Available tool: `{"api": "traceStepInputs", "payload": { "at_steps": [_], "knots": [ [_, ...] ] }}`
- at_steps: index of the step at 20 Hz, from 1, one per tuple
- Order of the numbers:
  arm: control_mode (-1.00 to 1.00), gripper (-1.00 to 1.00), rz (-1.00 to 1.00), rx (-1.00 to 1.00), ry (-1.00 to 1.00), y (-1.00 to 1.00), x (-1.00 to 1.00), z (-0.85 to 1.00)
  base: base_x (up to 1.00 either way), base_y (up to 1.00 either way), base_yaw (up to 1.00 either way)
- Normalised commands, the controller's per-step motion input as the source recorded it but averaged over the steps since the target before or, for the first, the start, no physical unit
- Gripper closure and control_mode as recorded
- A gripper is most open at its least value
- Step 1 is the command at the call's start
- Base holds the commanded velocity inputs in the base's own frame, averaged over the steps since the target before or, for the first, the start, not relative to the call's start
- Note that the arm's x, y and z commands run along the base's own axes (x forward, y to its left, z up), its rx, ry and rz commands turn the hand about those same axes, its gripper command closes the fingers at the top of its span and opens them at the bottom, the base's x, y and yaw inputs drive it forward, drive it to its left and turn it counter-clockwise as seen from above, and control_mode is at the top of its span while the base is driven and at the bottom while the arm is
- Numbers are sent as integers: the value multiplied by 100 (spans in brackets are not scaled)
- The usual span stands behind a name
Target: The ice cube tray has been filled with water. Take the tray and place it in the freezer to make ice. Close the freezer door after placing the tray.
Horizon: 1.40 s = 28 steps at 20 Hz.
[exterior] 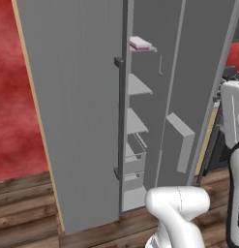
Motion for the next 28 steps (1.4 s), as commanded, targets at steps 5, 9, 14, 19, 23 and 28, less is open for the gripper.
{"api": "traceStepInputs", "payload": {
  "at_steps": [5, 9, 14, 19, 23, 28],
  "knots": [
    [-100, -100, -3, 0, -2, -78, -70, 0, 0, 0, 0],
    [-100, -100, -3, 0, 0, -68, -40, 0, 0, 0, 0],
    [-100, -100, 0, 0, 0, -66, -10, -3, 0, 0, 0],
    [-100, -100, 1, 0, 0, -58, 0, -12, 0, 0, 0],
    [-100, -100, 3, 0, -2, -64, 13, -28, 0, 0, 0],
    [-100, -100, 0, 0, -14, -73, 41, -67, 0, 0, 0]
  ]
}}
